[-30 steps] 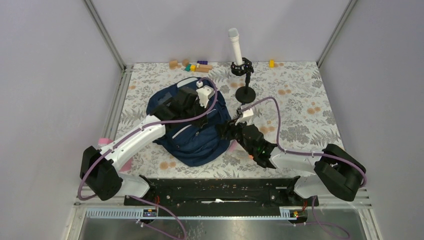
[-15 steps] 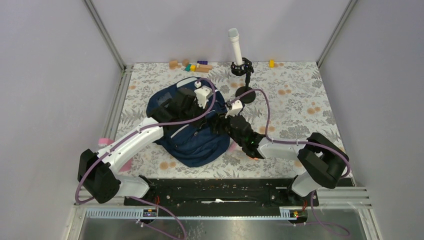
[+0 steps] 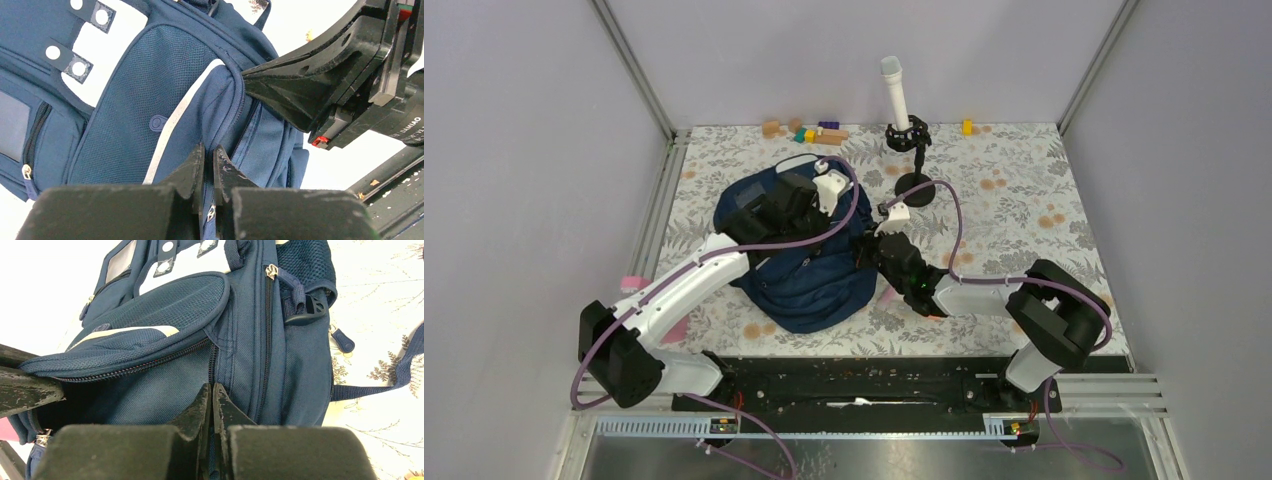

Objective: Pack the student bag
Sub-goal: Unzip the student bag at the center of the board.

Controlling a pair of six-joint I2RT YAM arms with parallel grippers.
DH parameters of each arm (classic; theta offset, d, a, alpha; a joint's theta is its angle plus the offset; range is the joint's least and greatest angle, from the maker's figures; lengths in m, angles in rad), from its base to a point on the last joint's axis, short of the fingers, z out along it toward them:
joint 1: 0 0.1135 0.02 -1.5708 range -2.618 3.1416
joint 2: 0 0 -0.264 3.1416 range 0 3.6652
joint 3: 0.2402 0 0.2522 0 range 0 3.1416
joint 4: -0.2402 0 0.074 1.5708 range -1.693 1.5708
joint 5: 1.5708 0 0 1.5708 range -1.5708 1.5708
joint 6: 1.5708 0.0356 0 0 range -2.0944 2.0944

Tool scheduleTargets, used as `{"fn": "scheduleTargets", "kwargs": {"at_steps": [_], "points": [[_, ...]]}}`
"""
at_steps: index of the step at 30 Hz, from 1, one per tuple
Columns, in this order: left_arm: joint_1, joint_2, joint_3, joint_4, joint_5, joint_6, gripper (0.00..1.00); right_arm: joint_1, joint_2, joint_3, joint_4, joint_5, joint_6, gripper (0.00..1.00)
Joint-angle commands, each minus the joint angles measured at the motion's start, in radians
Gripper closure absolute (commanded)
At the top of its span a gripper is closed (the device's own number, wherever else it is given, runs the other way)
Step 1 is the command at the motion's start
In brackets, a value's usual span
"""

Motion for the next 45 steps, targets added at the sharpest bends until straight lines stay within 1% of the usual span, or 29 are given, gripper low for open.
{"fn": "scheduleTargets", "kwargs": {"at_steps": [1, 4, 5, 6, 8, 9, 10, 11, 13, 16, 17, 18, 20, 21, 23, 24, 28, 29, 31, 32, 35, 42, 45], "points": [[0.003, -0.102, 0.108, 0.102, -0.086, 0.041, 1.00, -0.012, 0.028, 0.002, -0.150, 0.074, -0.017, 1.00], [0.004, -0.120, 0.075, 0.079, -0.138, 0.041, 1.00, -0.013, 0.006, 0.013, -0.176, 0.081, -0.046, 1.00], [0.003, -0.133, 0.058, 0.075, -0.124, 0.042, 0.97, -0.012, -0.004, 0.014, -0.179, 0.072, -0.051, 1.00], [0.003, -0.146, 0.037, 0.075, -0.097, 0.039, 0.83, -0.012, -0.016, 0.015, -0.179, 0.060, -0.053, 1.00], [0.002, -0.181, -0.021, 0.074, -0.036, 0.023, 0.52, -0.012, -0.030, 0.019, -0.178, 0.021, -0.054, 1.00], [-0.002, -0.200, -0.048, 0.073, -0.020, 0.017, 0.27, -0.012, -0.033, 0.023, -0.177, -0.004, -0.047, 1.00], [-0.006, -0.222, -0.081, 0.074, -0.013, -0.024, 0.20, -0.012, -0.034, 0.027, -0.174, -0.026, -0.038, 1.00], [-0.017, -0.246, -0.116, 0.079, -0.020, -0.047, 0.18, -0.012, -0.034, 0.031, -0.169, -0.043, -0.029, 1.00], [-0.055, -0.301, -0.188, 0.093, -0.071, -0.093, 0.17, -0.012, -0.034, 0.036, -0.157, -0.066, -0.011, 1.00], [-0.154, -0.365, -0.292, 0.112, -0.246, -0.173, 0.18, -0.013, -0.038, 0.039, -0.145, -0.076, 0.001, 1.00], [-0.179, -0.375, -0.316, 0.098, -0.322, -0.216, 0.20, -0.012, -0.041, 0.039, -0.144, -0.076, 0.001, 1.00], [-0.199, -0.381, -0.340, 0.080, -0.398, -0.311, 0.22, -0.012, -0.046, 0.040, -0.144, -0.077, 0.001, 1.00], [-0.223, -0.400, -0.402, 0.090, -0.434, -0.435, 0.24, -0.012, -0.054, 0.040, -0.144, -0.078, -0.003, 1.00], [-0.232, -0.415, -0.439, 0.108, -0.437, -0.494, 0.27, -0.012, -0.057, 0.040, -0.144, -0.080, -0.006, 1.00], [-0.242, -0.449, -0.500, 0.160, -0.430, -0.588, 0.36, -0.013, -0.065, 0.040, -0.145, -0.082, -0.008, 1.00], [-0.244, -0.461, -0.524, 0.184, -0.423, -0.616, 0.37, -0.012, -0.069, 0.039, -0.144, -0.084, -0.007, 1.00], [-0.245, -0.456, -0.558, 0.222, -0.441, -0.652, 0.40, -0.012, -0.079, 0.039, -0.133, -0.097, 0.000, 1.00], [-0.244, -0.448, -0.560, 0.233, -0.439, -0.652, 0.42, -0.012, -0.081, 0.038, -0.131, -0.099, 0.002, 1.00], [-0.244, -0.437, -0.564, 0.258, -0.424, -0.654, 0.50, -0.012, -0.082, 0.037, -0.130, -0.099, 0.002, 1.00], [-0.244, -0.432, -0.566, 0.268, -0.416, -0.660, 0.53, -0.013, -0.083, 0.036, -0.130, -0.098, 0.002, 1.00], [-0.247, -0.417, -0.558, 0.270, -0.392, -0.684, 0.54, -0.013, -0.082, 0.035, -0.132, -0.096, 0.002, 1.00], [-0.305, -0.434, -0.597, 0.250, -0.428, -0.773, 0.59, -0.012, -0.069, 0.044, -0.129, -0.101, 0.010, 1.00], [-0.334, -0.429, -0.613, 0.247, -0.439, -0.790, 0.58, -0.012, -0.068, 0.044, -0.130, -0.102, 0.009, 1.00]]}}
